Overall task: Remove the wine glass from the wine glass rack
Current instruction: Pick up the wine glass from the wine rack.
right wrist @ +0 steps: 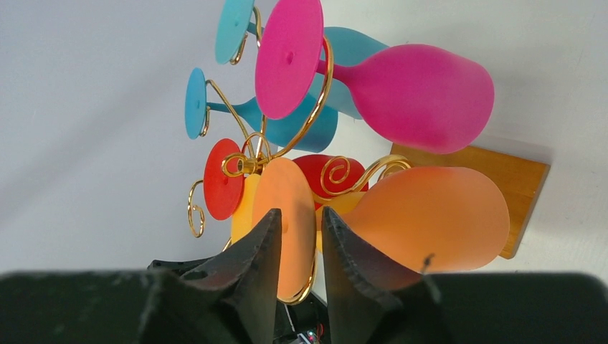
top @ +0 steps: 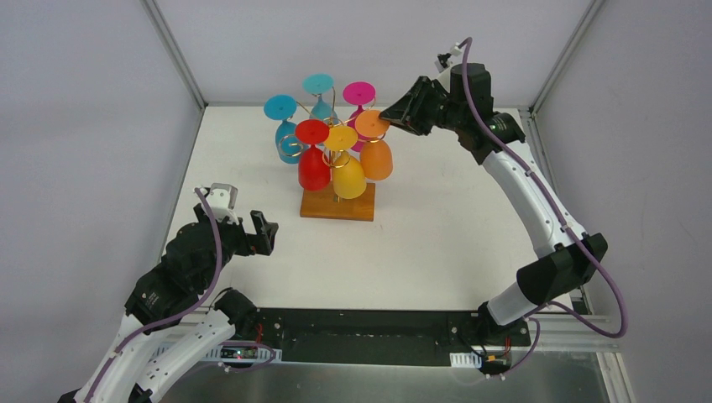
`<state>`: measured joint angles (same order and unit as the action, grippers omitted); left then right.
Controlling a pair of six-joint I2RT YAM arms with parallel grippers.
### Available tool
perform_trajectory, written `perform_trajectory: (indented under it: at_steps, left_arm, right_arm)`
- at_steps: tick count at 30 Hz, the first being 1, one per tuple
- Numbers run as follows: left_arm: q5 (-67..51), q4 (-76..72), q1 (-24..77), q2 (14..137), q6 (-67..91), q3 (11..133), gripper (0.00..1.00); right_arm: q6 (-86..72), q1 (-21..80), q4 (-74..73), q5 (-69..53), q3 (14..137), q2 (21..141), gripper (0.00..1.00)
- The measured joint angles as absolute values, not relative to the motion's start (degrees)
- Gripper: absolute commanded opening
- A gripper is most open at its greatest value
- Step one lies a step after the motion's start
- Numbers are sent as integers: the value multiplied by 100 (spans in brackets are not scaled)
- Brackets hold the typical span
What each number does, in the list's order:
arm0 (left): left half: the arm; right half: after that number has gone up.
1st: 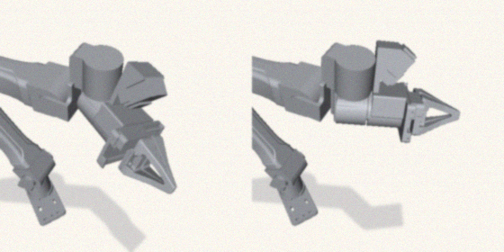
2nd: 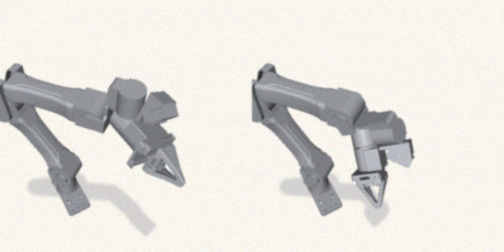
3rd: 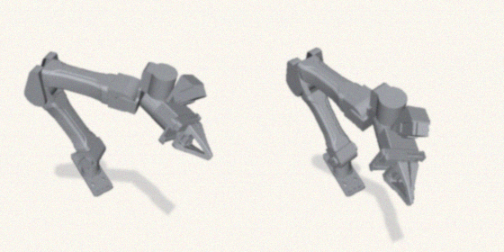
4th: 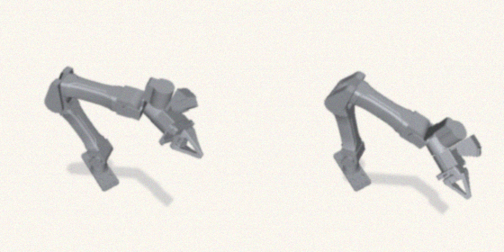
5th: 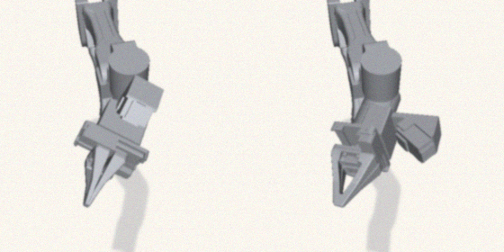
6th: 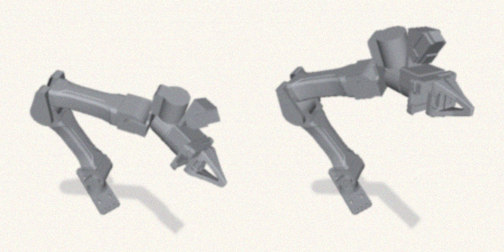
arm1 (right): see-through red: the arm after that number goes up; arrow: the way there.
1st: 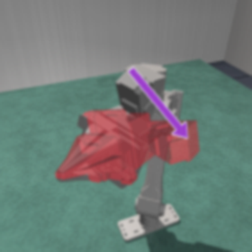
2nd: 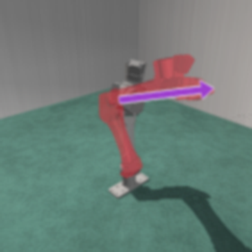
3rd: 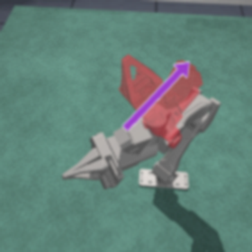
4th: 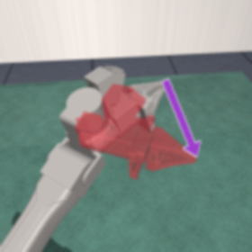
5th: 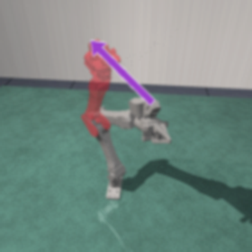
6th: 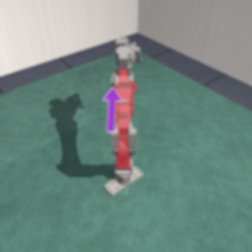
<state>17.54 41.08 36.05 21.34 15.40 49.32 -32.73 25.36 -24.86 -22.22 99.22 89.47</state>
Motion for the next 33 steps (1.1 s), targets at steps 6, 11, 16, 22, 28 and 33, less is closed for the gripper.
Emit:
perform_trajectory:
  at_steps: [6,11,16,22,28,33]
  left_arm:
    - [1752,4101,3605,2134,1540,4930,99]
    - [1752,4099,3605,2134,1540,4919,99]
    - [1752,4097,3605,2134,1540,4901,99]
    - [1752,4097,3605,2134,1540,4901,99]
    - [1752,4097,3605,2134,1540,4901,99]
    - [1752,4097,3605,2134,1540,4901,99]
  right_arm:
    - [-3389,2536,-2353,-2324,9723,8943,14]
    - [-3461,2536,-2206,-2344,9668,8864,1]
    - [-3450,2536,-2161,-2320,9598,8674,0]
    - [-3498,2536,-2095,-2300,9330,8488,0]
    - [-3546,2536,-2008,-2298,9198,8256,0]
    - [-3629,2539,-1935,-2344,9190,8176,0]
